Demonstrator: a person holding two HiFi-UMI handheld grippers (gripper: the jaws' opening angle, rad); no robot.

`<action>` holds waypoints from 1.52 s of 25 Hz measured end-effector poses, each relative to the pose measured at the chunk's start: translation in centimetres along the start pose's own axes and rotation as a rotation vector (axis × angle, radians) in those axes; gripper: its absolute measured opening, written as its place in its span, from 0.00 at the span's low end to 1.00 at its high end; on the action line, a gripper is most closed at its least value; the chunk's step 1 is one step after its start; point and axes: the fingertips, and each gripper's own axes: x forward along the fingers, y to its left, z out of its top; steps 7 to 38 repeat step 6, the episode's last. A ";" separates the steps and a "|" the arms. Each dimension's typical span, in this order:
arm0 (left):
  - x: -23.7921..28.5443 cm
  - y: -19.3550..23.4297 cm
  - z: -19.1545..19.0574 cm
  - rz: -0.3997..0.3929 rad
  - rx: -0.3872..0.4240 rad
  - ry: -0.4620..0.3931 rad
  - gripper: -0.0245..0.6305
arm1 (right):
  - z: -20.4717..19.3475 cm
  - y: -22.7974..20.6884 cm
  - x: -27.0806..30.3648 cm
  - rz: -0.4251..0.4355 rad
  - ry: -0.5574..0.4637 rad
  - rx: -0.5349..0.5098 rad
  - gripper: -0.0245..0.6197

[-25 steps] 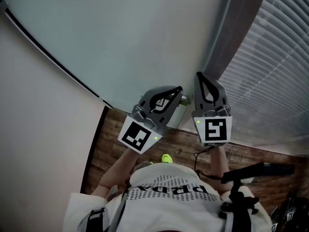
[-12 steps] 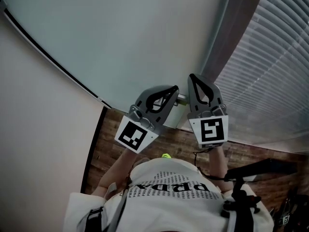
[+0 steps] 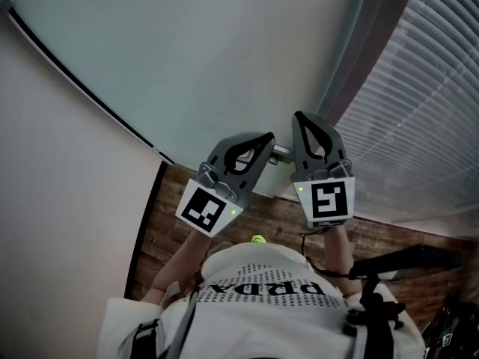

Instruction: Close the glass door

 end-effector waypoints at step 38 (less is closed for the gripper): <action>0.2 0.2 -1.0 -0.008 -0.005 0.005 0.03 | -0.8 0.0 0.2 -0.003 0.016 -0.031 0.03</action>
